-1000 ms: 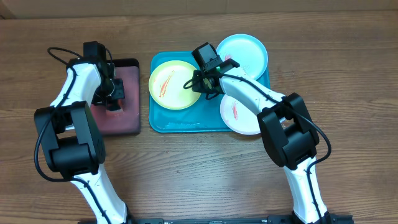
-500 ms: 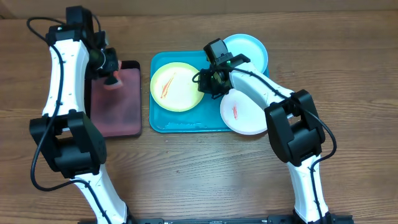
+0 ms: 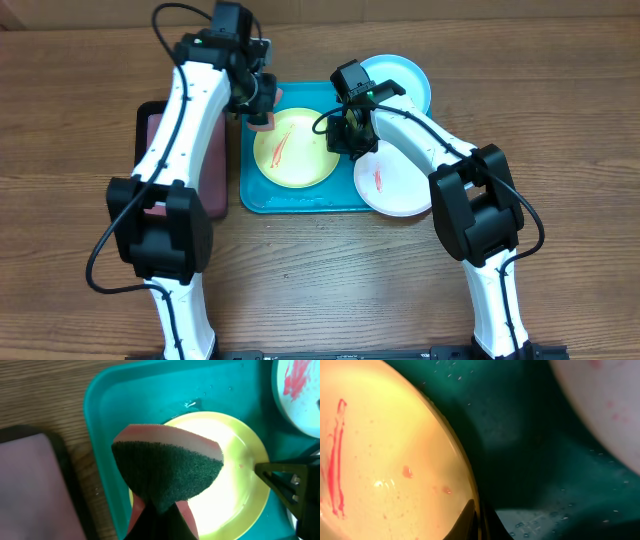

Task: Clean dirty plates on tray and stack at the side
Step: 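Scrub the yellow plate with the sponge in the left gripper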

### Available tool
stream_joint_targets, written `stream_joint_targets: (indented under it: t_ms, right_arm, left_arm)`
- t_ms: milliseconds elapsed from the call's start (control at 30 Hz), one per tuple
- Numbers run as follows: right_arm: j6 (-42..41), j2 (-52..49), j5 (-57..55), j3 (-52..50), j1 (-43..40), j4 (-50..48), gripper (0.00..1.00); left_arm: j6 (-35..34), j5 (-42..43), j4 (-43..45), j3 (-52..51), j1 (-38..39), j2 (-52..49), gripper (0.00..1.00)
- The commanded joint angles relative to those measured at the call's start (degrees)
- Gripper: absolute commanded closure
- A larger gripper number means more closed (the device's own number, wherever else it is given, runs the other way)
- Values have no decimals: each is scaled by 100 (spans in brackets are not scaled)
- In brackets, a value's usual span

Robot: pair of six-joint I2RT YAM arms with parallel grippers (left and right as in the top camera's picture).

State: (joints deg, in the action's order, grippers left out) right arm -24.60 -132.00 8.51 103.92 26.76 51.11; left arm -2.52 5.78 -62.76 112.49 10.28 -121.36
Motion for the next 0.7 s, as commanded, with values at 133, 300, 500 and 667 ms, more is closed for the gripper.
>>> stream_joint_targets:
  t_ms: [133, 300, 500, 667]
  right_arm:
    - [107, -11, -525, 63, 0, 50, 96]
    - [105, -11, -522, 63, 0, 28, 96]
    - [103, -11, -494, 61, 0, -26, 96]
    - [103, -11, -483, 61, 0, -48, 96]
  left_arm:
    - [129, -149, 140, 0, 122, -874, 96]
    - [498, 192, 151, 0, 238, -1515, 96]
    - [743, 673, 20, 0, 470, -1805, 96]
    - [1746, 1982, -389, 24, 669, -1799, 96]
